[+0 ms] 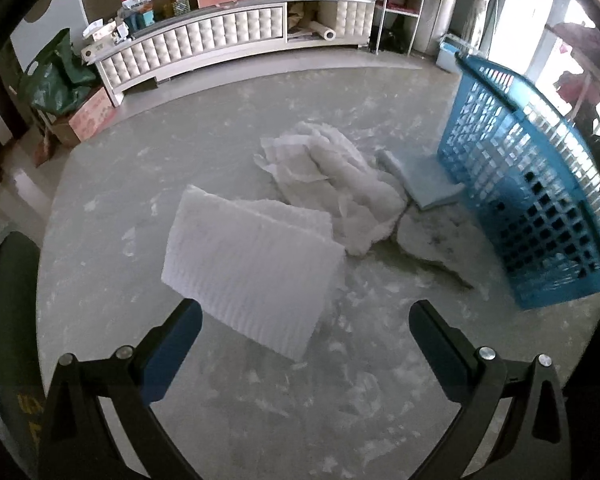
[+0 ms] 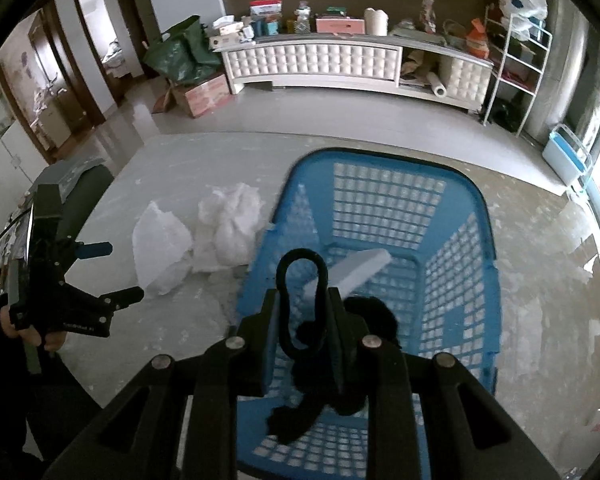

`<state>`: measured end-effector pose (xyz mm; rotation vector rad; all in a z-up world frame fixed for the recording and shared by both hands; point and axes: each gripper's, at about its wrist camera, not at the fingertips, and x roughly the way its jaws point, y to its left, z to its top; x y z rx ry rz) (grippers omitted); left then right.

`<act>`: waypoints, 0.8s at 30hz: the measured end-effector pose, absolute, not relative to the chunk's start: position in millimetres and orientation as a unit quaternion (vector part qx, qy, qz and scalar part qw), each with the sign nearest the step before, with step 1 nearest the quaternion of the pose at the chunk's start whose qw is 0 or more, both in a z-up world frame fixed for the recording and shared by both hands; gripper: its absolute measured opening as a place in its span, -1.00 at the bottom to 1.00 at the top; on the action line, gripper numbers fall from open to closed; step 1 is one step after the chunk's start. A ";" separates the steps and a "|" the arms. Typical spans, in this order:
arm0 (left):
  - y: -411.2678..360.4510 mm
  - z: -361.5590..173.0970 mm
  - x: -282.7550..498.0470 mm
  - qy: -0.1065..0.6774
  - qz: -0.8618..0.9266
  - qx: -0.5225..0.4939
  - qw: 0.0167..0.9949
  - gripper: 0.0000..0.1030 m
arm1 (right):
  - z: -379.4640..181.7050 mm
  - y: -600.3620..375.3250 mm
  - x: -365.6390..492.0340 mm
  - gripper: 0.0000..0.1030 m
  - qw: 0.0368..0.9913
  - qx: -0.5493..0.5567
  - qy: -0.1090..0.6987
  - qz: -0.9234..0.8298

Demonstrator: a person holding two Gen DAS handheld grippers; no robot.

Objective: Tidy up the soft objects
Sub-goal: 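Carry the black hair tie with the right gripper over the blue basket, then drop the hair tie from the right gripper while the left gripper grasps a foam sheet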

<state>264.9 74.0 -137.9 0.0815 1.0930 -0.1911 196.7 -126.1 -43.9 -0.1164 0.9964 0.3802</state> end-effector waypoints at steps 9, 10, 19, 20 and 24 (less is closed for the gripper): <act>62.2 -166.4 289.5 0.528 -0.104 0.060 0.841 1.00 | -52.9 -150.4 206.2 -0.59 0.855 -0.042 0.490 0.163; 61.8 -168.6 292.2 0.530 -0.106 0.064 0.839 1.00 | -53.6 -151.6 208.1 -0.59 0.854 -0.041 0.492 0.162; 58.6 -188.4 306.9 0.544 -0.103 0.082 0.829 0.78 | -70.3 -153.2 229.4 -0.59 0.842 -0.040 0.519 0.144; 59.2 -190.4 308.6 0.545 -0.100 0.084 0.828 0.75 | -72.8 -153.7 231.8 -0.59 0.840 -0.038 0.523 0.142; 59.2 -194.2 314.0 0.547 -0.096 0.091 0.826 0.69 | -78.5 -152.9 235.7 -0.59 0.832 -0.037 0.536 0.136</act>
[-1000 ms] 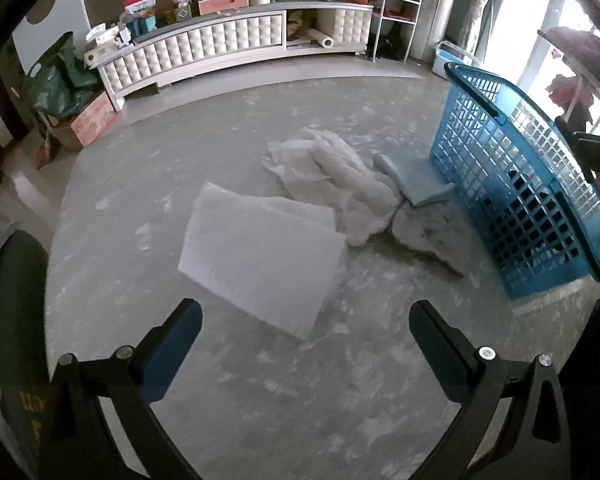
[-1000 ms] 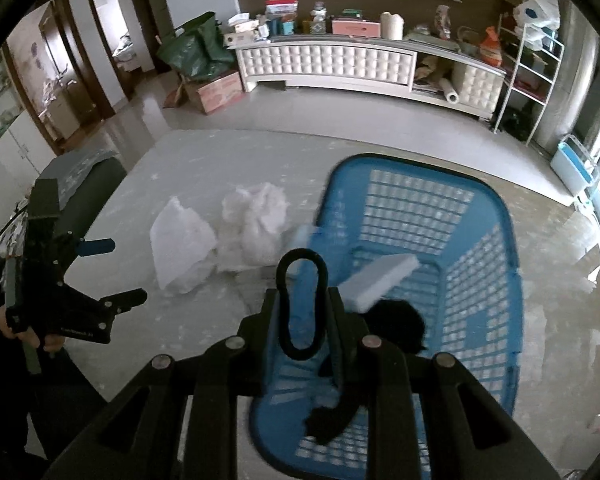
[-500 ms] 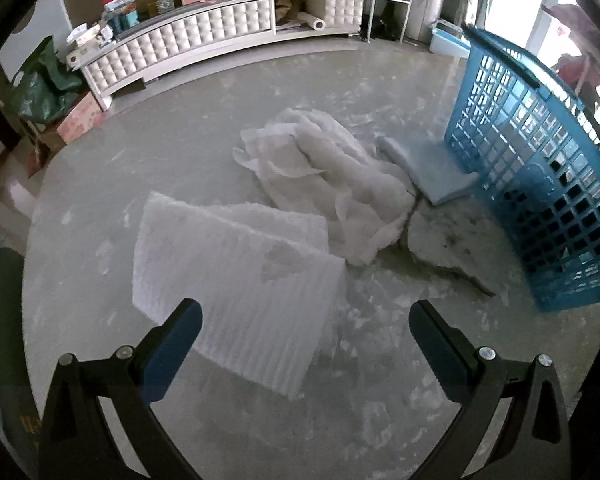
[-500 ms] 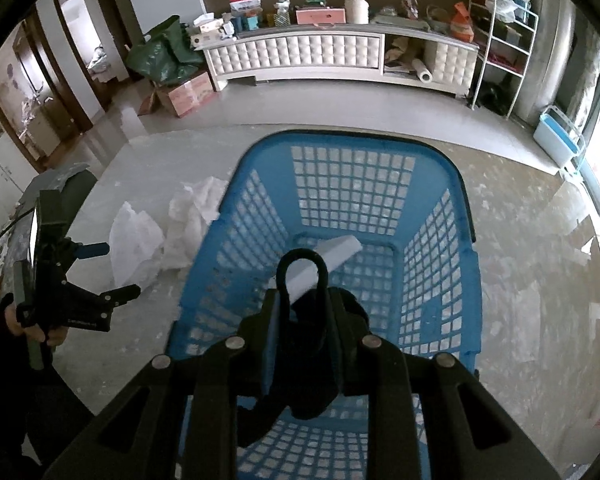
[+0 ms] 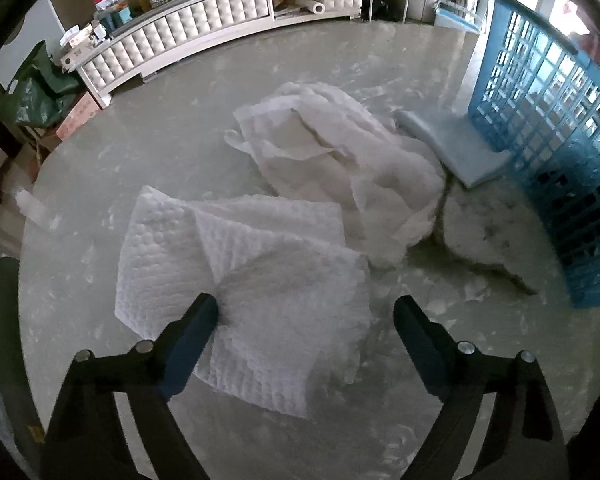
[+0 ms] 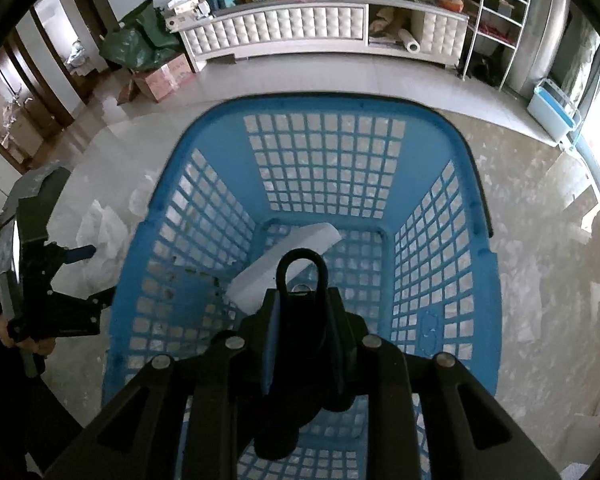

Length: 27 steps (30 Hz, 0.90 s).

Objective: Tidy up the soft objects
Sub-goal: 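Drop the hair tie from the right gripper while the left gripper grasps a foam sheet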

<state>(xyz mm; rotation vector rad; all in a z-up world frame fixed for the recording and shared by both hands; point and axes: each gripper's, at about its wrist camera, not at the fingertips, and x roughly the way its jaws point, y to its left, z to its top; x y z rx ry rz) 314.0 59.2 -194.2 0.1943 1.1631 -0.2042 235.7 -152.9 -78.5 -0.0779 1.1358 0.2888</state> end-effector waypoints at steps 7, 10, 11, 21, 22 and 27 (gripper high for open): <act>57.3 -195.9 317.4 0.546 -0.087 0.103 0.827 0.41 | -79.7 -155.5 236.5 -0.59 0.829 -0.033 0.542 0.132; 62.4 -193.2 316.0 0.541 -0.072 0.102 0.831 0.10 | -78.0 -157.0 236.6 -0.59 0.829 -0.031 0.543 0.131; 64.8 -193.1 315.7 0.540 -0.067 0.102 0.833 0.10 | -77.9 -157.3 236.9 -0.59 0.829 -0.032 0.543 0.131; 61.9 -192.7 304.6 0.522 -0.051 0.121 0.843 -0.38 | -79.1 -154.1 236.0 -0.44 0.829 -0.031 0.543 0.131; 61.5 -191.5 303.4 0.522 -0.052 0.121 0.843 -0.40 | -79.4 -154.1 235.4 -0.35 0.829 -0.032 0.544 0.129; 56.6 -186.7 297.1 0.525 -0.051 0.129 0.840 -0.60 | -82.2 -153.1 234.4 -0.05 0.826 -0.034 0.549 0.122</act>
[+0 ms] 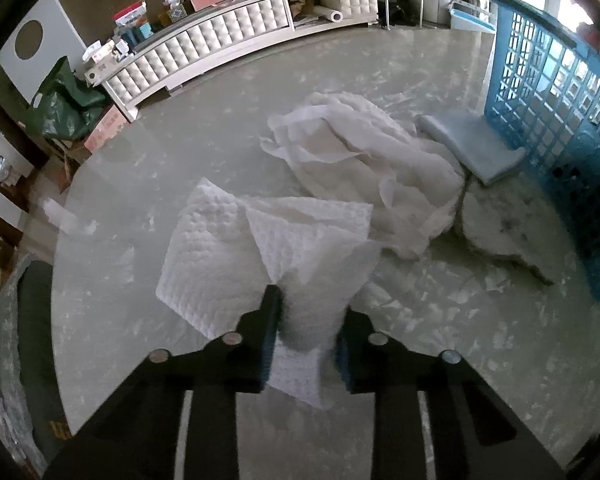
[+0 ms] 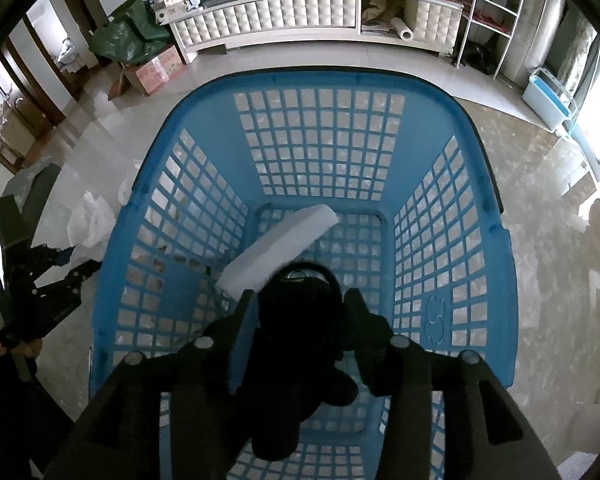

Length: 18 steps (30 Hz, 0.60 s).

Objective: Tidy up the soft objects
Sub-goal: 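Drop the hair tie from the right gripper while the left gripper grasps a foam sheet, then carry the white foam sheet with the left gripper over the blue basket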

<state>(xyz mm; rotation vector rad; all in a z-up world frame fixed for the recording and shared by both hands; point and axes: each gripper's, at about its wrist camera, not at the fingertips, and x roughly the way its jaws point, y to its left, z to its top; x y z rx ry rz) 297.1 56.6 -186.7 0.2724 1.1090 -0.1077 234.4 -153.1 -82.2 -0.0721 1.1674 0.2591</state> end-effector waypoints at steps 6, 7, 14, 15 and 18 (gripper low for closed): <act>69.2 -176.2 287.1 0.527 -0.048 0.095 0.843 -0.64 | -76.9 -151.3 230.4 0.50 0.825 -0.019 0.549 0.134; 72.3 -173.7 285.0 0.526 -0.048 0.087 0.844 -0.64 | -75.8 -150.0 229.2 0.55 0.826 -0.020 0.547 0.134; 90.1 -141.5 258.1 0.515 -0.063 0.032 0.854 -0.64 | -57.9 -151.0 209.8 0.87 0.841 -0.014 0.522 0.139; 89.4 -138.1 256.0 0.513 -0.065 0.028 0.855 -0.64 | -55.4 -151.6 206.3 0.88 0.843 -0.015 0.519 0.140; 87.4 -121.4 245.7 0.504 -0.069 0.022 0.861 -0.64 | -50.0 -153.7 197.7 0.99 0.848 -0.015 0.511 0.137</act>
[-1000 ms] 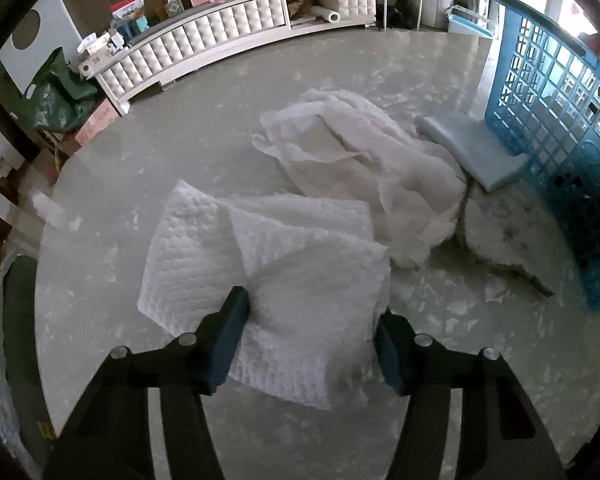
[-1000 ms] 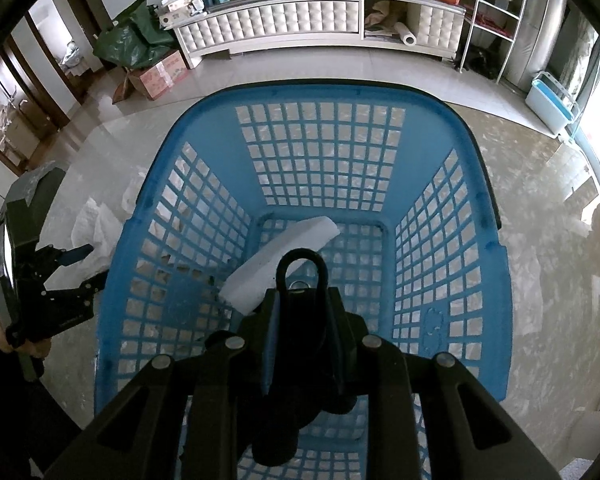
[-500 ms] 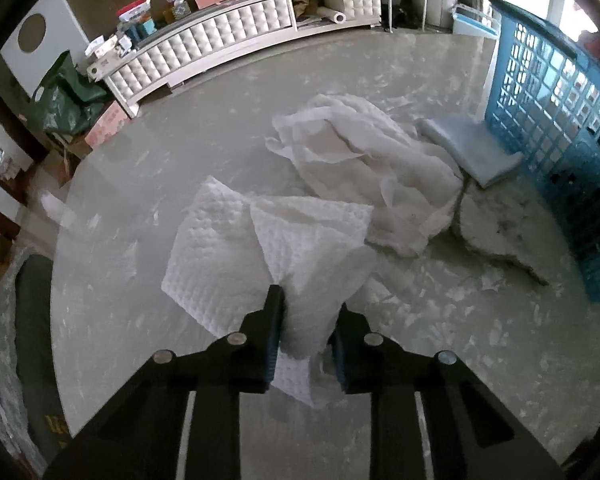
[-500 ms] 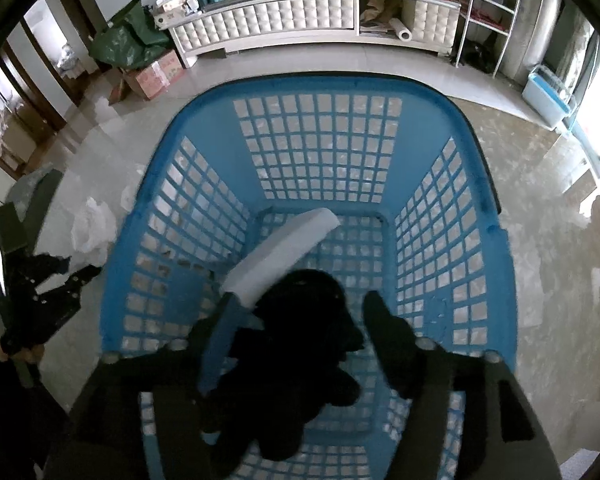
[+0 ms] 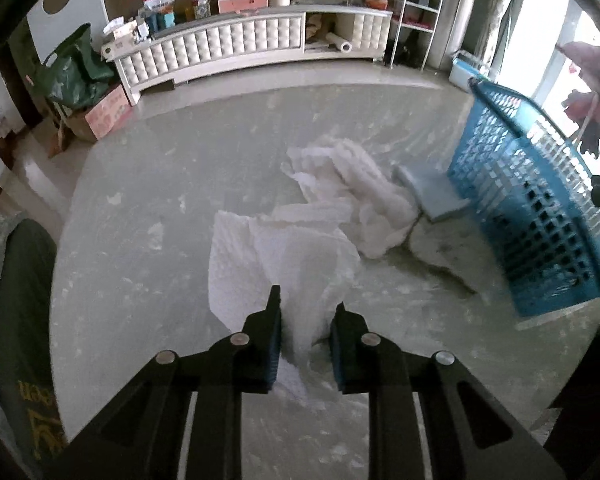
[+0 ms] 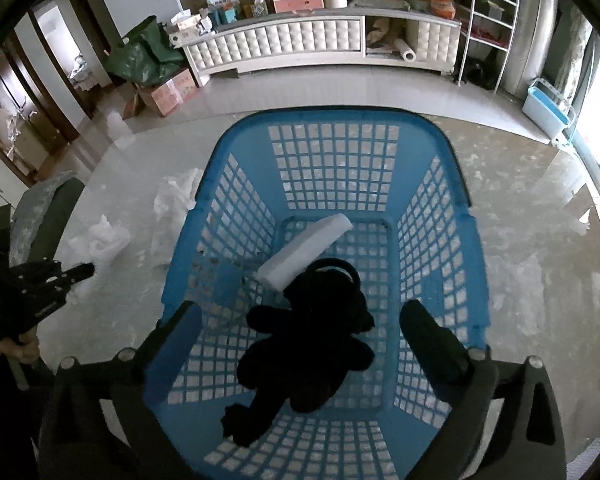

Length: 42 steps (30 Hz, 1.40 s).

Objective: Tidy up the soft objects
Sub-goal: 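Carry the white foam sheet with the left gripper over the blue basket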

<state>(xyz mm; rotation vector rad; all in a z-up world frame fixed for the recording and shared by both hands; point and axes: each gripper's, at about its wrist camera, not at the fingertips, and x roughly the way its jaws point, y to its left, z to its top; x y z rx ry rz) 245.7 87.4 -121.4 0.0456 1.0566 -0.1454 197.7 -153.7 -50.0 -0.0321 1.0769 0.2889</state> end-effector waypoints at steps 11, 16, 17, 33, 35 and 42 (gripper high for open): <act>63.8 -66.3 217.5 0.469 -0.086 0.032 0.878 -0.64 | -41.6 -187.3 169.6 1.00 0.869 -0.001 0.485 0.102; 42.2 -41.3 209.1 0.452 -0.103 0.044 0.885 -0.64 | -47.4 -202.2 163.4 1.00 0.873 0.008 0.482 0.077; 37.5 -36.8 208.4 0.449 -0.106 0.046 0.886 -0.64 | -49.0 -204.2 163.2 1.00 0.872 0.010 0.483 0.077; -59.0 -1.8 235.8 0.425 -0.195 0.070 0.881 -0.64 | -47.8 -224.5 154.1 0.99 0.877 0.021 0.474 0.075; -72.3 -2.3 241.6 0.425 -0.202 0.079 0.879 -0.64 | -50.0 -228.1 154.2 1.00 0.877 0.021 0.475 0.072; -113.9 -10.2 261.9 0.427 -0.221 0.106 0.870 -0.64 | -53.5 -239.3 153.2 0.99 0.876 0.027 0.476 0.069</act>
